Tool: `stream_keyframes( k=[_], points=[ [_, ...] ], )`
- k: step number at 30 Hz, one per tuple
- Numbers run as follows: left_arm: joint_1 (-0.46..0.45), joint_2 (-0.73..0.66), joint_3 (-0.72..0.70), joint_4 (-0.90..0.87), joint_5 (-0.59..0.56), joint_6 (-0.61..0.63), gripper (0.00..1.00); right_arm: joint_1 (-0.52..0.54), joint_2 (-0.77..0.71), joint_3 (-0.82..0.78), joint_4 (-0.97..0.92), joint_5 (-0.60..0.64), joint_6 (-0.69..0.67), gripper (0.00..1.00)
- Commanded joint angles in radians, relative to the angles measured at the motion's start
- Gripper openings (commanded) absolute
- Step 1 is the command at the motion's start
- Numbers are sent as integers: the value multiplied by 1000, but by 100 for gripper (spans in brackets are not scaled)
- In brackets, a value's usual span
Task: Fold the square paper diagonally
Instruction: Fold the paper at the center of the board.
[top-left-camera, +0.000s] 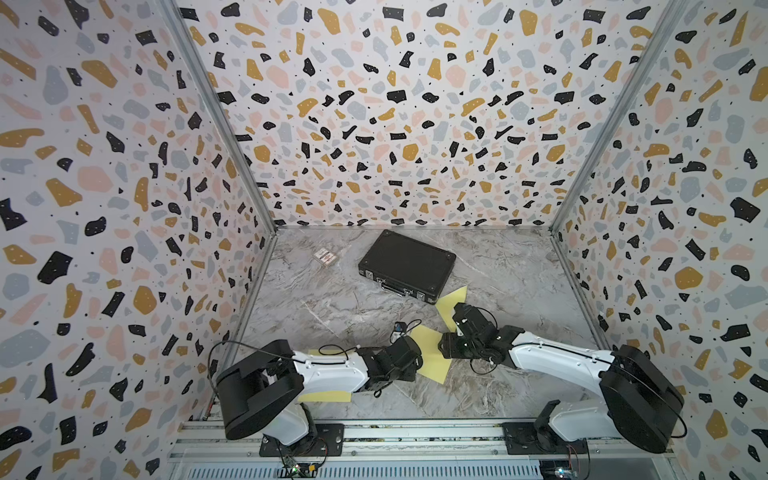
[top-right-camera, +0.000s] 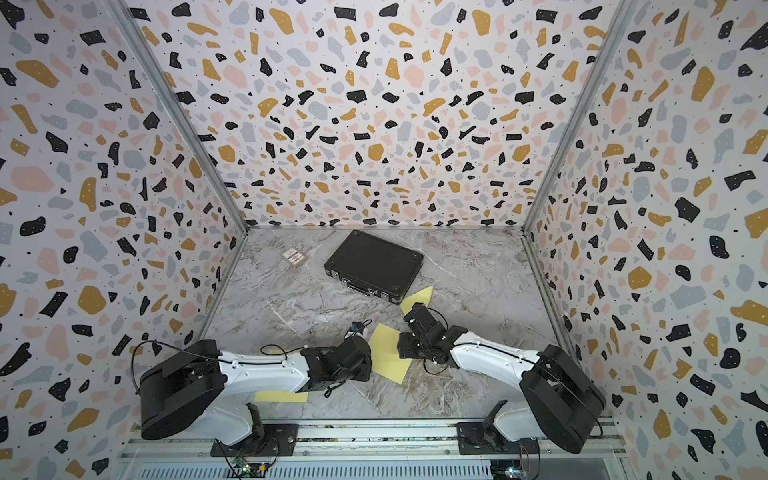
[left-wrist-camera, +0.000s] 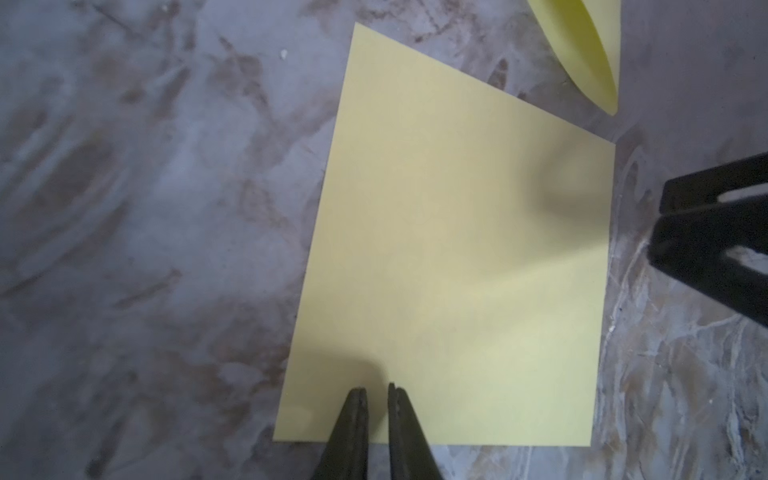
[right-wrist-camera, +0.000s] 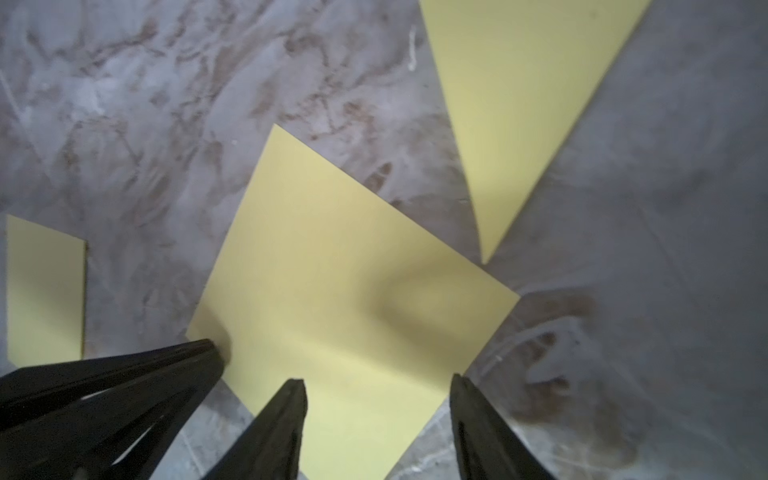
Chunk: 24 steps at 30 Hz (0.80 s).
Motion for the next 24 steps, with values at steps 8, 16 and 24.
stream_keyframes(
  k=[8,16,24],
  points=[
    [-102,203,4,-244,89,85,16,-19,-93,-20,-224,107,-57,63],
    [-129,217,20,-246,96,94,16,-31,-89,-9,-313,168,-79,67],
    [-141,233,22,-227,107,93,15,-53,-15,2,-275,151,-86,71]
  ],
)
